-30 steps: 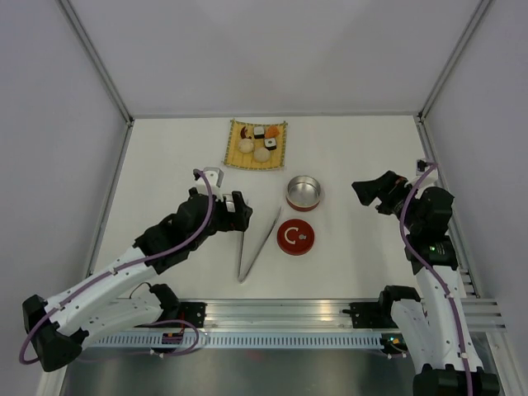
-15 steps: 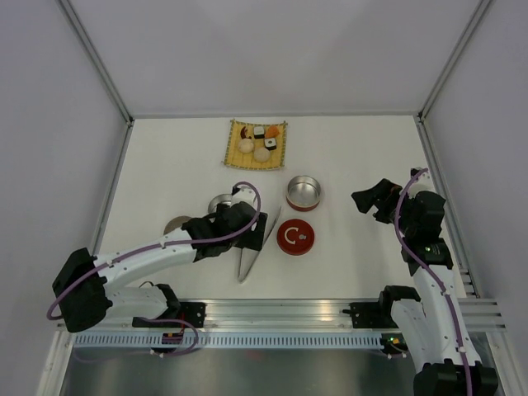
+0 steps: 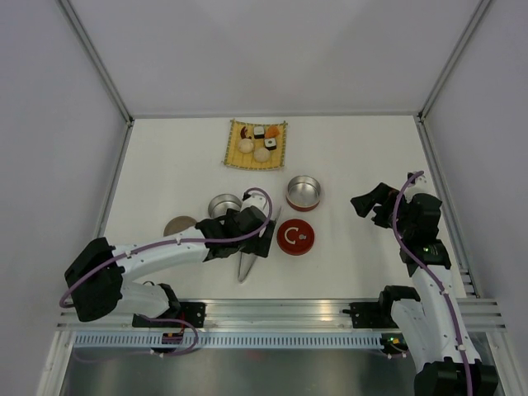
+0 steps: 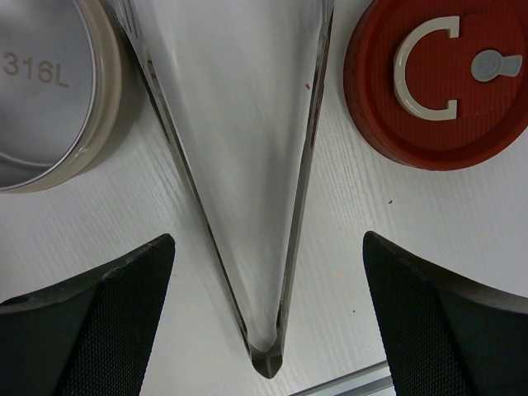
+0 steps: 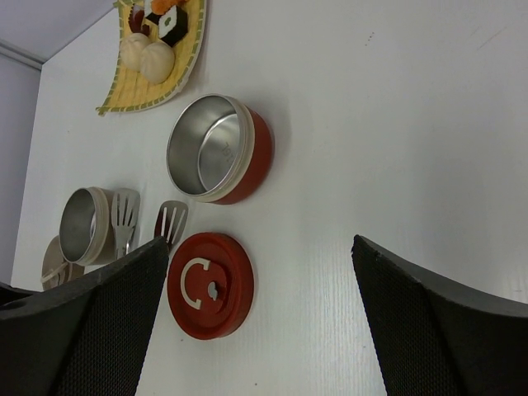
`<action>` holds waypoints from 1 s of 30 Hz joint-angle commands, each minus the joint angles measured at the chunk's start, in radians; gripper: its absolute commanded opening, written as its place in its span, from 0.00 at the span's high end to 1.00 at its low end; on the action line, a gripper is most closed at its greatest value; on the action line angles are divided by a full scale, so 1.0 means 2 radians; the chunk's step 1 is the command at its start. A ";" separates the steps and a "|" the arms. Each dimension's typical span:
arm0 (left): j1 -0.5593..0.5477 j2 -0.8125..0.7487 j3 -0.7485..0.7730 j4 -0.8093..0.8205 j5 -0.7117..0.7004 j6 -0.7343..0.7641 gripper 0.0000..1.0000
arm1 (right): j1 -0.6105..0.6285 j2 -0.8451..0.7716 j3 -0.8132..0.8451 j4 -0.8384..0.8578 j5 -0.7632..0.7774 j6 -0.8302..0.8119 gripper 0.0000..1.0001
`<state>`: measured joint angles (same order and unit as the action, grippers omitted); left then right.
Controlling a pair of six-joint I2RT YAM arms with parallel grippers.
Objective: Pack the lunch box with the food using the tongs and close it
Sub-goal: Pick up the clamp at the center of the board.
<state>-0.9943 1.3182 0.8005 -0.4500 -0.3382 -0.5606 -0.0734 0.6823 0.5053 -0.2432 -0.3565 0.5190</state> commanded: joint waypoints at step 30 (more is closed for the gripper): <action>-0.014 0.135 -0.026 0.096 -0.042 -0.034 0.06 | 0.005 -0.001 -0.023 0.005 0.009 -0.006 0.02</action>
<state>-1.0168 1.5436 0.7532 -0.2775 -0.3939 -0.6037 -0.0677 0.6819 0.4679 -0.2485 -0.3447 0.5186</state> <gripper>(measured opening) 0.945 0.979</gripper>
